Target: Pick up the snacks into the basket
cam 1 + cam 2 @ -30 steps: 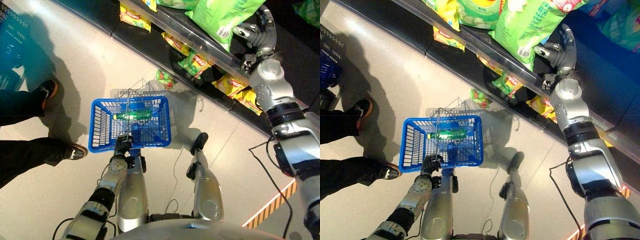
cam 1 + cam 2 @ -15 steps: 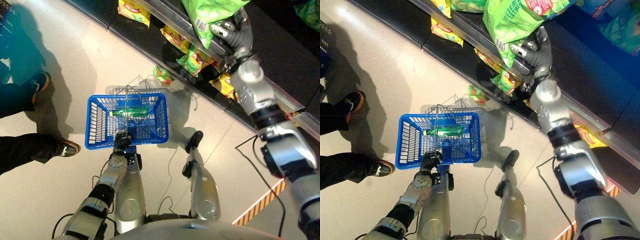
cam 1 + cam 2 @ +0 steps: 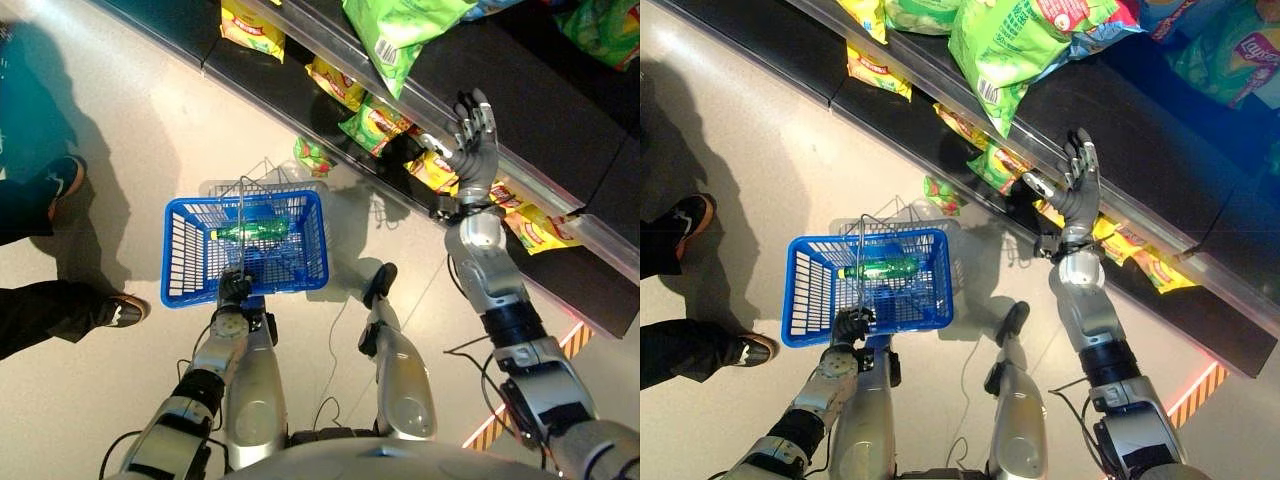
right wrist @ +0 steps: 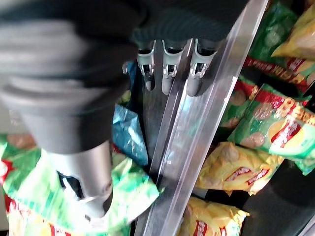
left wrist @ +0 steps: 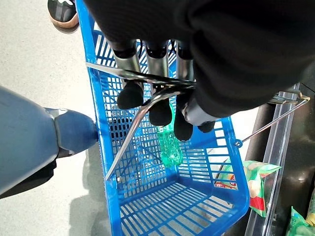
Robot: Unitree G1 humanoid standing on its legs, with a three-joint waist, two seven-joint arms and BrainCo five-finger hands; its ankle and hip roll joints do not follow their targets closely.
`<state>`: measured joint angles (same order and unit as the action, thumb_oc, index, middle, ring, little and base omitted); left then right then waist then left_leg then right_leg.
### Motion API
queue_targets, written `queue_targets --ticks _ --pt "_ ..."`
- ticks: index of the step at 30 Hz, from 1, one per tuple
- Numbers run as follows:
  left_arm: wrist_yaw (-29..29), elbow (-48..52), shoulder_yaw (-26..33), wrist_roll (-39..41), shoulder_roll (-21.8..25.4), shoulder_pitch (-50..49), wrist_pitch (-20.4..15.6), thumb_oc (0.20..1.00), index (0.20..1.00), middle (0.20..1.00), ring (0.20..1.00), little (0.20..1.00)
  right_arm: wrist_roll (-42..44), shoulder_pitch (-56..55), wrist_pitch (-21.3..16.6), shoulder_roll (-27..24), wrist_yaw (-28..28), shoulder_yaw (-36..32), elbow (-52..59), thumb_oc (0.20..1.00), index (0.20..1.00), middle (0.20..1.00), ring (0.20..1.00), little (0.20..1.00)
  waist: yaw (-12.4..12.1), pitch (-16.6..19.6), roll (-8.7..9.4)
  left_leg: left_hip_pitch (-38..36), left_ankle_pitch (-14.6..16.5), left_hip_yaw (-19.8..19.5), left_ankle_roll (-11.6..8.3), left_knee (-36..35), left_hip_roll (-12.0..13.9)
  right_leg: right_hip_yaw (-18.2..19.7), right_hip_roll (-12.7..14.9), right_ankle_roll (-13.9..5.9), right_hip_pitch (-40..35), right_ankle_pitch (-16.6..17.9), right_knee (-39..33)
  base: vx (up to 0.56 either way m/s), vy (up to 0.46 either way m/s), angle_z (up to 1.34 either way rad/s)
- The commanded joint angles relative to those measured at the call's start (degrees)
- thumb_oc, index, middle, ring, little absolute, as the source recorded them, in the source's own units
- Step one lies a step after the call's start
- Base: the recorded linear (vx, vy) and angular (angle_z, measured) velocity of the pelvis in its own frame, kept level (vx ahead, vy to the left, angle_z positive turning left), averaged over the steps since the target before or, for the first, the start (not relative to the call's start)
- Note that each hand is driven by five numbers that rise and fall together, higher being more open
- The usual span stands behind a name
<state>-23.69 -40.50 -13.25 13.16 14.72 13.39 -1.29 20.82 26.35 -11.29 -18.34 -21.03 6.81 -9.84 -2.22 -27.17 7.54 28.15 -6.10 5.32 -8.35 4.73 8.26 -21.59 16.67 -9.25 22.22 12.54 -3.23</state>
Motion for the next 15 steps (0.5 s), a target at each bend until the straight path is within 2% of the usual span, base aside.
queue_targets --ticks 1,15 --pt "-1.27 2.49 1.77 -1.31 -0.79 -4.16 -1.40 0.200 0.200 0.200 0.200 0.200 0.61 -8.43 3.04 2.06 0.80 1.77 -1.45 1.000 1.000 1.000 1.000 1.000 -0.67 -2.62 -0.98 -1.94 0.19 -0.24 3.40 -3.61 -3.01 5.40 1.59 -4.54 -0.13 -1.44 4.40 -0.01 -0.021 -0.04" --pt "-1.67 3.12 1.08 -1.66 -0.61 -4.04 -1.36 0.200 0.200 0.200 0.200 0.200 -0.51 -1.32 2.77 3.22 -1.79 4.34 0.35 1.000 1.000 1.000 1.000 1.000 -1.47 -2.62 -0.64 -2.43 -0.15 -0.21 3.53 -4.64 -3.14 5.21 1.57 -4.66 -0.28 -0.62 3.69 0.00 -0.005 -0.01"
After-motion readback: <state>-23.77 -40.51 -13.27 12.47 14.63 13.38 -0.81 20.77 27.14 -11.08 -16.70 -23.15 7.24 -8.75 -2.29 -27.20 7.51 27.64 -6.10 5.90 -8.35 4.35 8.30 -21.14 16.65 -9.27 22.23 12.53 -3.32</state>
